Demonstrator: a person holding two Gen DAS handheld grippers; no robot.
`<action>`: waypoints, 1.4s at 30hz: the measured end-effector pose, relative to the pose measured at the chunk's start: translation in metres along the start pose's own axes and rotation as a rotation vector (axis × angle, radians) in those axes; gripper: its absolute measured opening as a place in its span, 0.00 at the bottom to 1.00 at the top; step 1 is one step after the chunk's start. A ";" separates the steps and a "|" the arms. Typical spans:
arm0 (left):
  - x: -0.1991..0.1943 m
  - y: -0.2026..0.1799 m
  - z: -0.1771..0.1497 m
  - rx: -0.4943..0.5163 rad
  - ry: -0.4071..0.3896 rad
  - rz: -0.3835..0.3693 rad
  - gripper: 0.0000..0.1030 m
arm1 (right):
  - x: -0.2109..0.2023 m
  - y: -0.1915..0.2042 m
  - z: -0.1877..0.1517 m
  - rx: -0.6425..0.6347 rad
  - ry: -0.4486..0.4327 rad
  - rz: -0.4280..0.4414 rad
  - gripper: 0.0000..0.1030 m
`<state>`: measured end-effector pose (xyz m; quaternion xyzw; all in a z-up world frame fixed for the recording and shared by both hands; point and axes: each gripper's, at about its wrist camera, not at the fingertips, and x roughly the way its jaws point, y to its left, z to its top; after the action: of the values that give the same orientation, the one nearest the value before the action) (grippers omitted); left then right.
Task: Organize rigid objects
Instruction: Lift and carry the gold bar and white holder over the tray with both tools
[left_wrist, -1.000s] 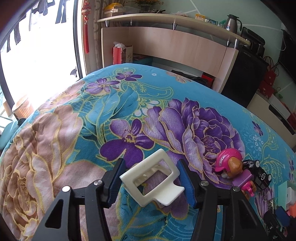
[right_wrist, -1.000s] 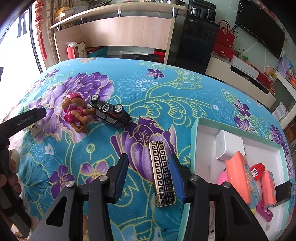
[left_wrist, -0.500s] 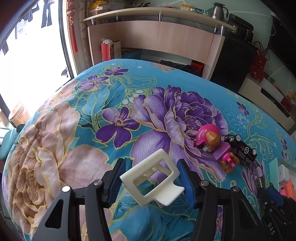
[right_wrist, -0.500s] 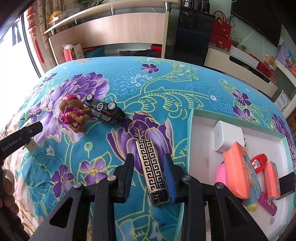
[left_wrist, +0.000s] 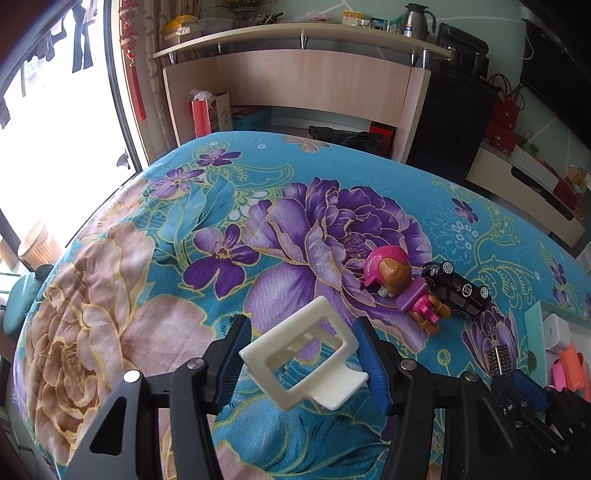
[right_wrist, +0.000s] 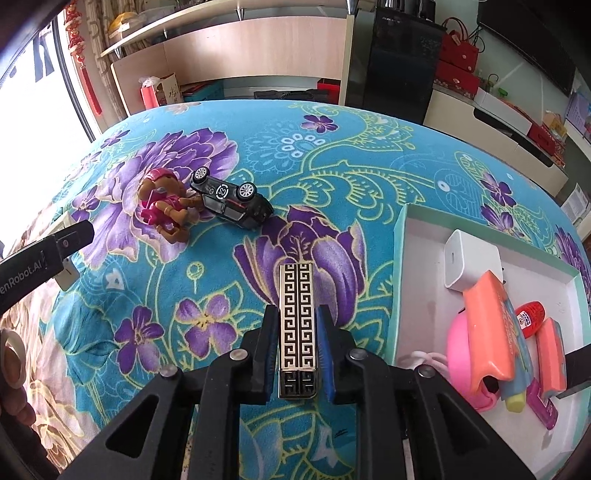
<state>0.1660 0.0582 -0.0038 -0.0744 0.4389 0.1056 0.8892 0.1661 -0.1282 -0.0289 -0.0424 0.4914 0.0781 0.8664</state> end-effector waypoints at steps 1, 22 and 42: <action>0.001 -0.002 0.000 0.006 0.004 0.001 0.59 | 0.001 0.000 0.000 -0.003 0.001 -0.001 0.20; -0.032 -0.041 0.003 0.113 -0.071 -0.024 0.59 | -0.023 -0.012 0.002 0.026 -0.063 0.061 0.20; -0.098 -0.183 -0.045 0.461 -0.115 -0.312 0.59 | -0.099 -0.160 -0.033 0.311 -0.137 -0.100 0.20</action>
<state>0.1197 -0.1410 0.0537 0.0691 0.3836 -0.1311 0.9115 0.1167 -0.3001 0.0387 0.0729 0.4347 -0.0395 0.8968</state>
